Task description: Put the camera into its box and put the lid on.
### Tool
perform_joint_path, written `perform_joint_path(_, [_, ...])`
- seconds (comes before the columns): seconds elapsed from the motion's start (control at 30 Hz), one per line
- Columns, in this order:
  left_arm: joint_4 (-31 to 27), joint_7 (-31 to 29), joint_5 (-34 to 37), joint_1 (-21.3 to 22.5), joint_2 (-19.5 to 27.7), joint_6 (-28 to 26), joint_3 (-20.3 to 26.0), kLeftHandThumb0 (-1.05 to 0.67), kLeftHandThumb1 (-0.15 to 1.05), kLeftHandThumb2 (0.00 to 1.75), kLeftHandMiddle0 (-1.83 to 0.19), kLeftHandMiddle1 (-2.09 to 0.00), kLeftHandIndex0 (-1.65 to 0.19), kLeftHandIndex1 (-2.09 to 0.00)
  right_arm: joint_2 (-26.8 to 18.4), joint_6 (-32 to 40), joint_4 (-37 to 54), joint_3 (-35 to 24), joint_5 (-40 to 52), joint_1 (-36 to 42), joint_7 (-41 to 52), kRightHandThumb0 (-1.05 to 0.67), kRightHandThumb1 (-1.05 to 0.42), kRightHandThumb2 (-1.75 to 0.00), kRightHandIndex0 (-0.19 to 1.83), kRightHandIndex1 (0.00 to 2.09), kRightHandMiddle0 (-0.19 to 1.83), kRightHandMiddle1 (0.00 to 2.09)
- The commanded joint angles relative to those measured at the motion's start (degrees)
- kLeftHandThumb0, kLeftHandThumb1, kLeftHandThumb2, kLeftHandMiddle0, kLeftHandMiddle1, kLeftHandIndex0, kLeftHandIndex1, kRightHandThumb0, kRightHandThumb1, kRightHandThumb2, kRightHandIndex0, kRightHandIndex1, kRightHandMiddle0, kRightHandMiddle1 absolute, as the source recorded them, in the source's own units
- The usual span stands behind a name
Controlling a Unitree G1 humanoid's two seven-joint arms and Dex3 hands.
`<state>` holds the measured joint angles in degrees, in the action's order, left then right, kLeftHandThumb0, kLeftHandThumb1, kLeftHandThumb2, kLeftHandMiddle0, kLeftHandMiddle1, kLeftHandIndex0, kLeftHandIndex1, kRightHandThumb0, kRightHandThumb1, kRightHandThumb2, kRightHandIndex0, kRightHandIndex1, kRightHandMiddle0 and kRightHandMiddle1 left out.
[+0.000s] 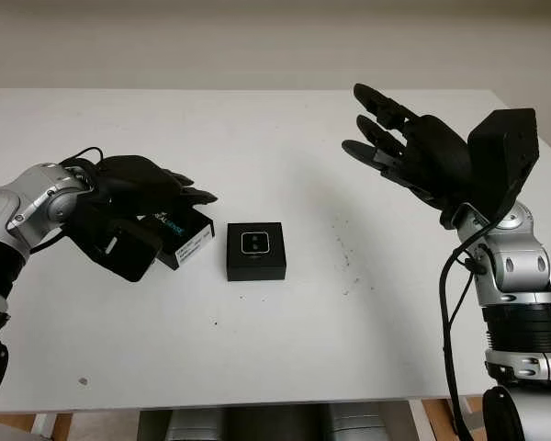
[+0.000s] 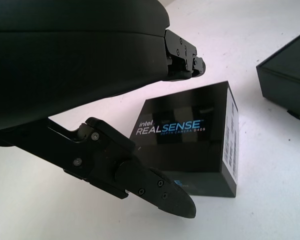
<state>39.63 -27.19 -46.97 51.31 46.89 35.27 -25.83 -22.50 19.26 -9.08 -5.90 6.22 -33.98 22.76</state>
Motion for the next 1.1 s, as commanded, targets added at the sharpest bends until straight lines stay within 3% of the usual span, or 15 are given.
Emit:
perform_joint_path(0.0, [-0.8,-0.5,-0.1,-0.5,0.5,-0.5,-0.3,-0.61,0.81,0.05,-0.13,-0.05,-0.12,-0.06,-0.4,-0.5,0.6,0.0,0.3,-0.3,0.2,-0.66,-0.99,-0.06,0.03,0.06,0.07,0.06])
perform_joint_path(0.17, [-0.9,-0.2,-0.2,-1.2,0.4,-1.4,-0.4,-0.58,0.81,0.05,-0.13,-0.06,-0.14,-0.07,-0.5,-0.3,0.9,0.3,-0.1,-0.4,0.2,-0.66,-0.99,-0.06,0.03,0.06,0.07,0.06])
perform_joint_path(0.4, [1.5,6.3,-0.2,-3.3,-0.3,-1.6,-0.2,-0.43,0.82,0.06,-0.2,-0.08,-0.19,-0.1,-0.5,-0.2,1.6,0.4,-0.5,-0.1,-0.2,-0.67,-0.99,-0.05,0.05,0.06,0.08,0.06])
perform_joint_path(0.6, [1.1,6.6,1.8,-5.1,-1.0,-4.0,0.6,-0.39,0.82,0.06,-0.26,-0.1,-0.19,-0.09,-0.6,0.1,2.1,0.5,-0.8,0.0,-0.4,-0.67,-0.99,-0.05,0.05,0.06,0.09,0.06])
perform_joint_path(0.63, [0.7,6.9,2.1,-5.5,-1.0,-4.3,0.7,-0.39,0.82,0.05,-0.22,-0.26,-0.22,-0.09,-0.6,-0.2,2.0,0.5,-0.7,0.0,-0.2,-0.67,-0.99,-0.05,0.05,0.06,0.09,0.06])
perform_joint_path(0.67, [0.4,7.2,2.3,-5.9,-1.1,-4.5,0.7,-0.39,0.82,0.05,0.01,-0.82,-0.25,-0.1,-0.5,-0.3,1.8,0.5,-0.6,-0.1,-0.1,-0.66,-0.99,-0.05,0.05,0.06,0.08,0.06])
perform_joint_path(0.7, [-0.1,7.9,2.2,-6.3,-1.0,-4.6,0.7,-0.41,0.82,0.05,0.1,-1.07,-0.28,-0.11,-0.5,-0.5,1.7,0.5,-0.6,-0.1,0.0,-0.66,-0.99,-0.05,0.05,0.06,0.09,0.06])
perform_joint_path(0.8, [-1.9,9.6,1.5,-7.7,-0.9,-5.2,0.4,-0.51,0.83,0.06,0.18,-1.38,-0.38,-0.19,-0.3,-0.5,1.7,0.4,-0.2,-0.1,0.1,-0.65,-0.99,-0.05,0.04,0.05,0.08,0.06])
perform_joint_path(0.83, [-2.4,10.7,1.0,-8.1,-0.8,-5.1,0.3,-0.55,0.83,0.06,0.18,-1.45,-0.36,-0.29,-0.3,-0.8,1.6,0.4,-0.3,-0.1,0.1,-0.64,-0.99,-0.05,0.04,0.05,0.08,0.06])
perform_joint_path(0.9, [-3.0,12.7,0.2,-8.8,-0.6,-4.3,0.0,-0.63,0.85,0.06,0.19,-1.73,-0.17,-0.92,-0.4,-0.9,1.6,0.5,-0.5,0.0,0.0,-0.64,-0.99,-0.05,0.05,0.06,0.09,0.06])
perform_joint_path(0.93, [-3.1,12.8,0.1,-9.0,-0.6,-4.2,-0.1,-0.65,0.87,0.06,0.19,-1.81,-0.1,-1.12,-0.4,-0.8,1.6,0.4,-0.4,0.0,0.0,-0.64,-0.99,-0.05,0.05,0.06,0.09,0.06])
perform_joint_path(1.07, [-3.4,11.8,-0.2,-9.3,-0.6,-4.6,-0.4,-0.65,0.94,0.06,0.19,-2.03,0.1,-1.77,-0.5,-1.3,1.5,0.4,-0.4,0.1,0.1,-0.62,-0.99,-0.06,0.05,0.06,0.09,0.06])
